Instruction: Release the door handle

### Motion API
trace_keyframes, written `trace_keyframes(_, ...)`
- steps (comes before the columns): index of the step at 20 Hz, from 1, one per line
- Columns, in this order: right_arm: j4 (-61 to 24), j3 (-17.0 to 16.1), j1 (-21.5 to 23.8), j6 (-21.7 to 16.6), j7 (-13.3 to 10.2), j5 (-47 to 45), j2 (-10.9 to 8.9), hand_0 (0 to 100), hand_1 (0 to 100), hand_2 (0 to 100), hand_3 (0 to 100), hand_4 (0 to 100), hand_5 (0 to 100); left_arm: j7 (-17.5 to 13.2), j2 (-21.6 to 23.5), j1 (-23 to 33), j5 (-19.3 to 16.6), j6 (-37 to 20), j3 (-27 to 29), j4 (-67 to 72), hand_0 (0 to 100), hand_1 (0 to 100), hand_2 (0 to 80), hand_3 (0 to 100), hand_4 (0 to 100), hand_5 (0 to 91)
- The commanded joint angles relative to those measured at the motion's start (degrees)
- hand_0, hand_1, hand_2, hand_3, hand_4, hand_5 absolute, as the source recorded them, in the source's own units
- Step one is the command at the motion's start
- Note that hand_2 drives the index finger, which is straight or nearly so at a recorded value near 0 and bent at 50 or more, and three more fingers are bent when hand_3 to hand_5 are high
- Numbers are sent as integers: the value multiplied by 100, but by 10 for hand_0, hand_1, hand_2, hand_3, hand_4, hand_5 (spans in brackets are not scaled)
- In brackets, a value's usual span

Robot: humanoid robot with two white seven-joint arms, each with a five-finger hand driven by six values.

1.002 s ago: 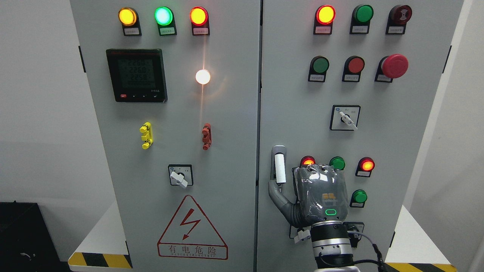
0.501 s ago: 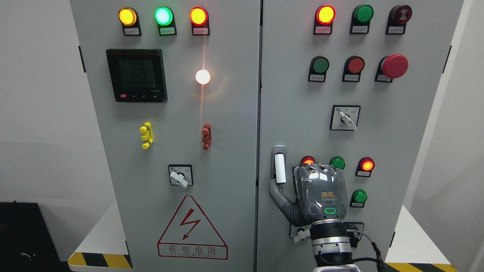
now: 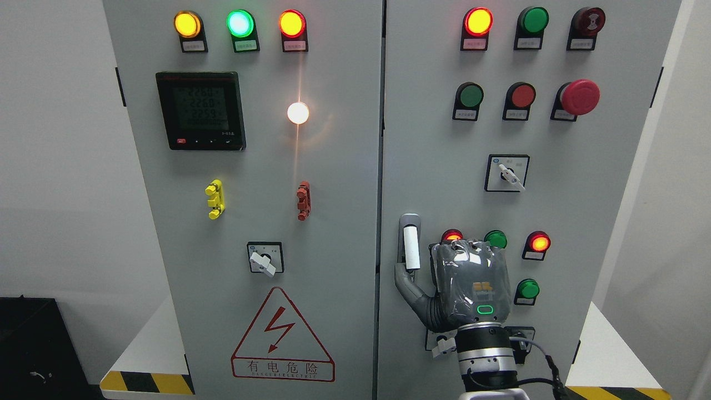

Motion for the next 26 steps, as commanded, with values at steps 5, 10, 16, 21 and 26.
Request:
trace_keyframes(5,2,-2,15,74,-20,0,1,437,293,957,1000,1000,1000,1,0,97,-7,-5,0,0,120,556,0,0,0,0)
trace_keyframes(10,-7,7,33,171,-29,9,1,431,299,954,1000,1000,1000,1,0,97,2,-5,0,0,120,556,0,0,0,0)
trace_keyframes(16,-33,7,50,179,-38,9,-17,429,308,950,1000,1000,994,1,0,97,-7,-5,0,0,120,556,0,0,0,0)
trace_keyframes(21,-42,-2,42,179,-47,9,-8,430,308,950,1000,1000,989,1,0,97,-7,-5,0,0,120,556,0,0,0,0)
trace_keyframes(26,-51,-2,42,179,-47,17,-17,430,308,952,1000,1000,987,1,0,97,-7,-5,0,0,120,556,0,0,0,0)
